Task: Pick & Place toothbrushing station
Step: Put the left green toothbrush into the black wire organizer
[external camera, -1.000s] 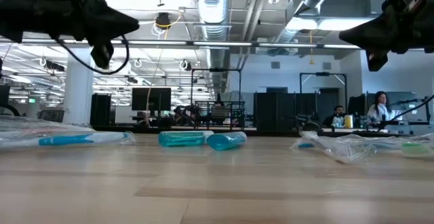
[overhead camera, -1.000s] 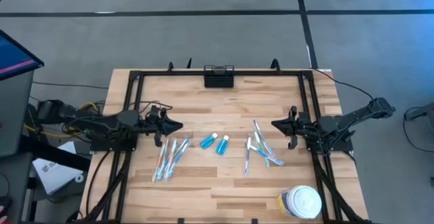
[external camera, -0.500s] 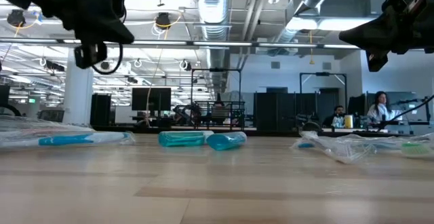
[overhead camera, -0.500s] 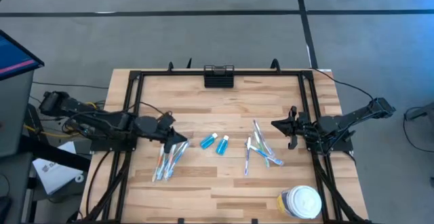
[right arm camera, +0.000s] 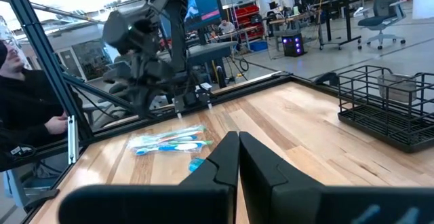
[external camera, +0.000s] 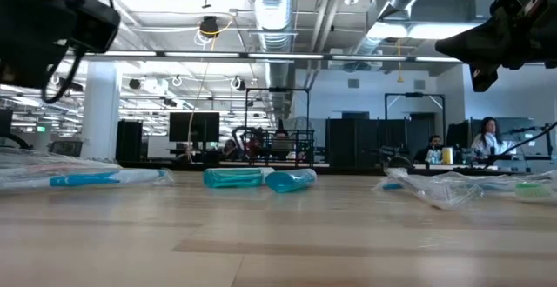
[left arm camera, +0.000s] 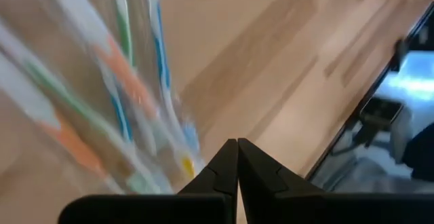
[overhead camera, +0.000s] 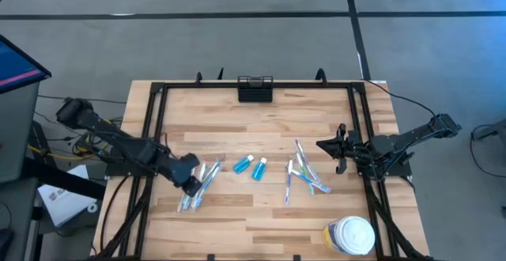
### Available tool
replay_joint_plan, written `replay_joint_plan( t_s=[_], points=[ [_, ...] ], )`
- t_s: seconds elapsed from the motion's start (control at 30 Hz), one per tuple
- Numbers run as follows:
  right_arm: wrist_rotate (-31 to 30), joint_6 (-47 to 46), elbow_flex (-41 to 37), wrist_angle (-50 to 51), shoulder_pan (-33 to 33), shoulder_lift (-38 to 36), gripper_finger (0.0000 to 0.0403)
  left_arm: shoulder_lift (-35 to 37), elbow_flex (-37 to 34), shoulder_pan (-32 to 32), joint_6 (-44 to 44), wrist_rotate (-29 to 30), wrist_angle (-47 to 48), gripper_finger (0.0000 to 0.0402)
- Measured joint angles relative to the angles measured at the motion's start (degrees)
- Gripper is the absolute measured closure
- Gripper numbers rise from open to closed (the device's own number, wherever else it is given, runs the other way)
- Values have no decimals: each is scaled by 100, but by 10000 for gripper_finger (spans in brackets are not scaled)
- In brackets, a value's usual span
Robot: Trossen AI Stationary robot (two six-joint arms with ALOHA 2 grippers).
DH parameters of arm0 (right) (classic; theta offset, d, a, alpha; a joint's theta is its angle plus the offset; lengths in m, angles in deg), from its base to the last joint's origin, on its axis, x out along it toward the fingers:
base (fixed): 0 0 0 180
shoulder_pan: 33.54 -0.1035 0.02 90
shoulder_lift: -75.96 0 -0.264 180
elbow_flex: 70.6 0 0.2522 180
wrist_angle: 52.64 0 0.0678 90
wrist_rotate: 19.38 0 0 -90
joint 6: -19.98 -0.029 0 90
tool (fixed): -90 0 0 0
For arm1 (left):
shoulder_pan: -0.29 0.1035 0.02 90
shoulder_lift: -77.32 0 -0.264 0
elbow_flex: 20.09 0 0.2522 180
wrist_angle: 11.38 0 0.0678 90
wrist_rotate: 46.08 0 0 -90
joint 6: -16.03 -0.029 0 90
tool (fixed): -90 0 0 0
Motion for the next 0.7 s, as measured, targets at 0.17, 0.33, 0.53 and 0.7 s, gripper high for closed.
replay_joint_plan(
  t_s=[0.17,0.33,0.53,0.7],
  points=[
    [4,-9,24,2,-2,0,399,-167,0,-141,265,-215,2,401],
    [12,-98,32,14,-2,0,399,-166,0,-149,377,-349,28,401],
    [15,-99,41,193,-2,2,399,-166,0,-149,466,-490,167,397],
    [15,-100,50,187,-2,2,399,-166,0,-149,480,-494,479,381]
  ],
)
